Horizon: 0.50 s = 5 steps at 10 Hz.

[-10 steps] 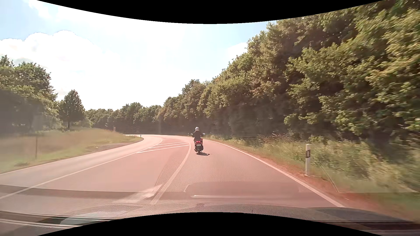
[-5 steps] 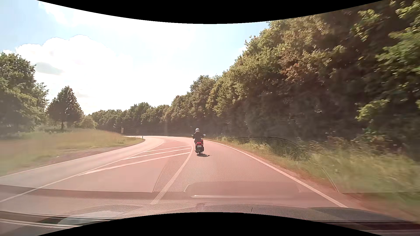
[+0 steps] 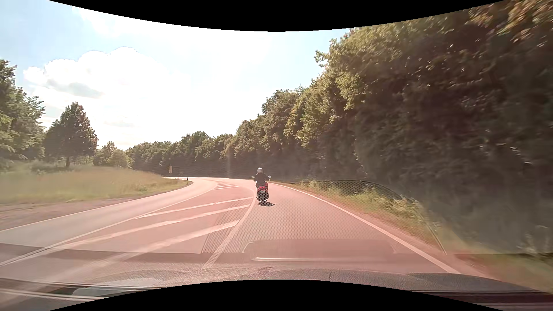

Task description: Follow the waypoints while adhering to traffic rules and regulations

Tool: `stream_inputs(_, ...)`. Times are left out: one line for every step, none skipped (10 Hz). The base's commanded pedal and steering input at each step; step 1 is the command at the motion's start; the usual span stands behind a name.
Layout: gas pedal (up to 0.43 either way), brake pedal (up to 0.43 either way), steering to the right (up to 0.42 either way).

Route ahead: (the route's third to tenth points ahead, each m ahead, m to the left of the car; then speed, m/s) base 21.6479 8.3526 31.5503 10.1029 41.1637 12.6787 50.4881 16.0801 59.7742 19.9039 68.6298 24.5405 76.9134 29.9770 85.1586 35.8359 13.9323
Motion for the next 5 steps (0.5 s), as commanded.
stream_inputs(0.177, 0.012, -0.04)
stream_inputs(0.13, 0.012, -0.04)
stream_inputs(0.13, 0.006, -0.043)
stream_inputs(0.13, 0.012, -0.044)
stream_inputs(0.13, 0.012, -0.044)
